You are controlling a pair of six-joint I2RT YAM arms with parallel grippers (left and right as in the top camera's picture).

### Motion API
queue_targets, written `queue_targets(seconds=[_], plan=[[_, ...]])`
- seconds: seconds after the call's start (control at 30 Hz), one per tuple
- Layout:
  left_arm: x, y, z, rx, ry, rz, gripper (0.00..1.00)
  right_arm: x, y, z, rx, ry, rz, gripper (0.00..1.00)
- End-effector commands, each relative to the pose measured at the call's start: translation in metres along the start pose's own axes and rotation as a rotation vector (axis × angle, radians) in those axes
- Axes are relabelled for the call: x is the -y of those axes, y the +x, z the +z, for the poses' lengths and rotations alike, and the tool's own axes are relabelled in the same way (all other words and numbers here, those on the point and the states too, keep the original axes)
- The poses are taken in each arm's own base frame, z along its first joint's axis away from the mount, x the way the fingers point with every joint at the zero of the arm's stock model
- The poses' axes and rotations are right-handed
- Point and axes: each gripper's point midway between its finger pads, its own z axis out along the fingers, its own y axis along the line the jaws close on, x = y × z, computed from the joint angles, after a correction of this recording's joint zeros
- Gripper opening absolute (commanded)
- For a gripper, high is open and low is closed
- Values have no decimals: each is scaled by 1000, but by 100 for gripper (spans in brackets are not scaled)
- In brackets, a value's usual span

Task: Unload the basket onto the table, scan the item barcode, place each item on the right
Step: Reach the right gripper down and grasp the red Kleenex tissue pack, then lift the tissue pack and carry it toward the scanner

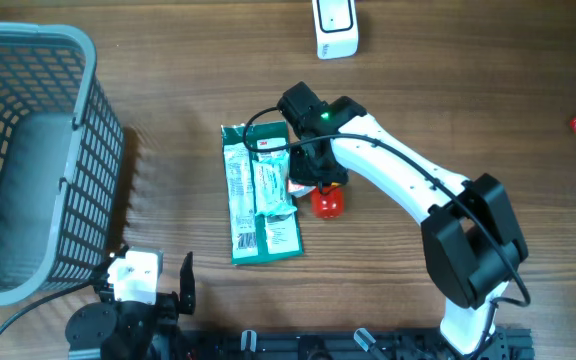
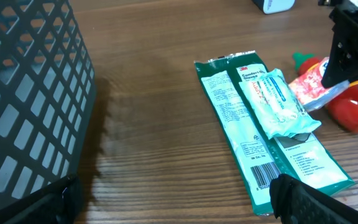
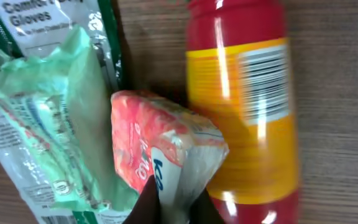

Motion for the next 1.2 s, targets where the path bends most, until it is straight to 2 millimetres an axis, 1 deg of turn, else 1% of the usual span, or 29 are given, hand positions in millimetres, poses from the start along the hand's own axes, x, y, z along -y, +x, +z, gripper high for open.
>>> queue_targets(seconds=[0.0,0.03,0.13,0.23,0.3,0.33,0.37,0.43,0.47,0.53,0.6,0.67,0.73,0.77,0.93,1.07,1.17], plan=[[3,-2,-1,12,14,19,100,2,-6,0,27,0,-19,4],[3,-2,-1,12,14,19,100,0,-9,-4,43,-11,-31,4],[3,-2,-1,12,14,19,100,-15,-28,-43,184,-101,-166,4],[3,-2,-1,12,14,19,100,-33,-42,-104,379,-195,-327,4],[3,-2,-1,12,14,19,100,-42,-42,-138,468,-257,-405,4],[3,-2,-1,12,14,19,100,-48,-38,-151,494,-297,-461,4],[3,-2,-1,12,14,19,100,-62,-25,-171,522,-381,-598,4],[3,-2,-1,12,14,19,100,-85,8,-196,544,-541,-910,4],[3,-2,-1,12,14,19,100,-93,25,-205,552,-617,-1054,4],[3,-2,-1,12,14,19,100,-100,53,-214,572,-740,-1309,4],[3,-2,-1,12,14,19,100,-102,76,-222,618,-852,-1533,4],[3,-2,-1,12,14,19,100,-105,93,-236,702,-971,-1684,4],[3,-2,-1,12,14,19,100,-106,103,-248,786,-1056,-1785,4],[3,-2,-1,12,14,19,100,-106,108,-257,847,-1116,-1837,4],[3,-2,-1,12,14,19,100,-96,121,-282,1076,-1263,-1974,4],[3,-2,-1,12,14,19,100,-94,121,-284,1160,-1247,-2036,4],[3,-2,-1,12,15,19,100,-94,122,-283,1144,-1254,-2027,4]])
